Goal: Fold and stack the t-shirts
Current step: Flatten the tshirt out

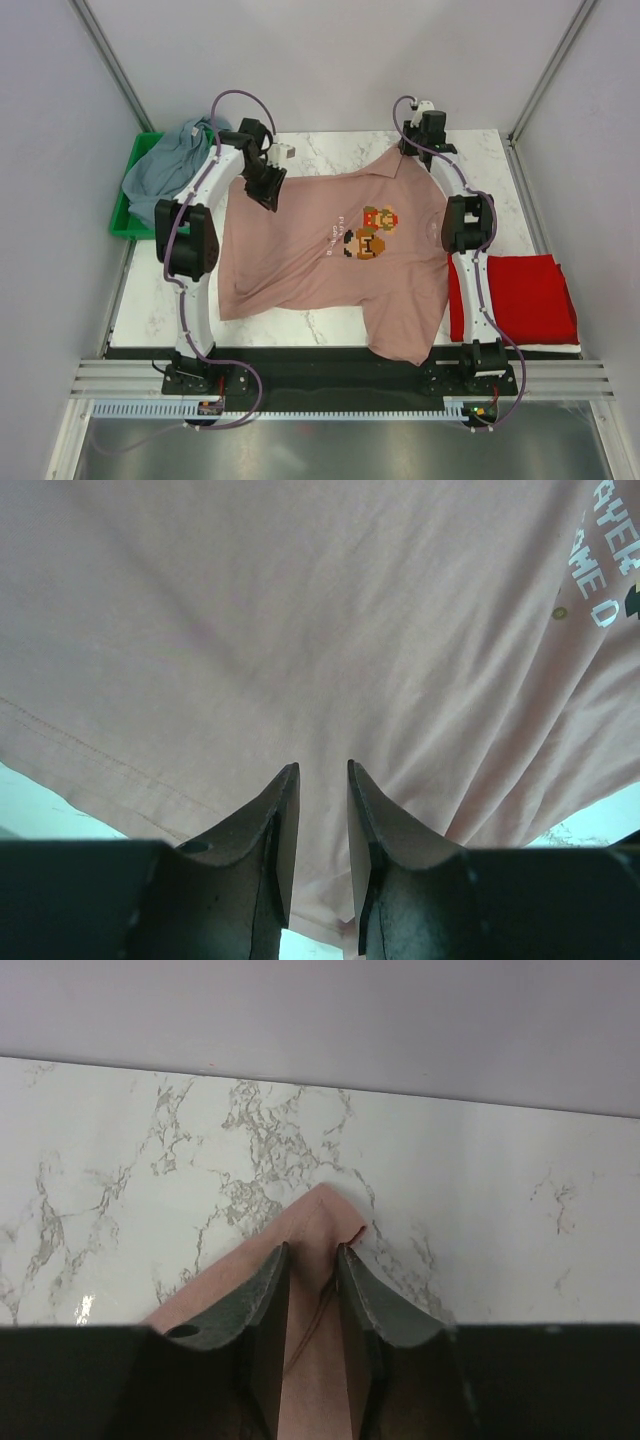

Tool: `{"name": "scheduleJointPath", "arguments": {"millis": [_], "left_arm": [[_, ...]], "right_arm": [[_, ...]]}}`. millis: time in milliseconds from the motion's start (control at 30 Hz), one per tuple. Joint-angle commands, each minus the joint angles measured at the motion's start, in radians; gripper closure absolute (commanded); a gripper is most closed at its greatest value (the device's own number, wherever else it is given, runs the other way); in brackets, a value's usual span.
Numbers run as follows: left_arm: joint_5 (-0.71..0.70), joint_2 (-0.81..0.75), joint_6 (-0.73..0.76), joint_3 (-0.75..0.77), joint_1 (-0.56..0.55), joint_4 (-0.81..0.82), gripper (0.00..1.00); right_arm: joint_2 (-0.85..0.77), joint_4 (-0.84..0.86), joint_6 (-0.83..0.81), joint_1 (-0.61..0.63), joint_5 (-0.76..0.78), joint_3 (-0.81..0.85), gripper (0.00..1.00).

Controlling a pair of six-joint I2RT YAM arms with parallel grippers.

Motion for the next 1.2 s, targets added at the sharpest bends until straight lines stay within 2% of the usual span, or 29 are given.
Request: {"name": "scheduleJointPath", "arguments": {"millis": [0, 67, 200, 267, 333, 433, 533, 667, 1167], "left_arm": [[-0.021, -0.062, 0.030, -0.007, -0.021, -0.006, 0.67], [-0.023, -0.061, 0.030, -0.008, -0.025, -0.006, 0.67], [-0.023, -0.050, 0.032, 0.001, -0.031, -0.006, 0.67], [-0.024, -0.044, 0.032, 0.004, -0.036, -0.006, 0.67], [-0.027, -0.042, 0.033, 0.004, -0.041, -0.008, 0.68], [-0.038, -0.047, 0.038, -0.001, -0.047, -0.011, 0.68], [-0.050, -0.048, 0.044, -0.005, -0.057, -0.013, 0.68], [-0.077, -0.053, 0.055, -0.002, -0.080, -0.014, 0.68], [-0.087, -0.073, 0.063, -0.017, -0.100, -0.014, 0.68]], "right_arm": [[0.015, 0.051, 0.052, -0.006, -0.008, 0.052, 0.66], [0.013, 0.061, 0.053, -0.007, 0.008, 0.060, 0.60], [0.015, 0.098, 0.060, -0.018, 0.031, 0.060, 0.56], [0.022, 0.101, 0.053, -0.021, 0.028, 0.060, 0.61], [0.036, 0.106, 0.061, -0.026, 0.014, 0.062, 0.72], [0.041, 0.115, 0.072, -0.027, -0.003, 0.066, 0.80], [0.045, 0.117, 0.083, -0.027, 0.000, 0.072, 0.80], [0.042, 0.115, 0.084, -0.027, 0.014, 0.074, 0.69], [0.035, 0.112, 0.090, -0.009, -0.040, 0.051, 0.75]]}}
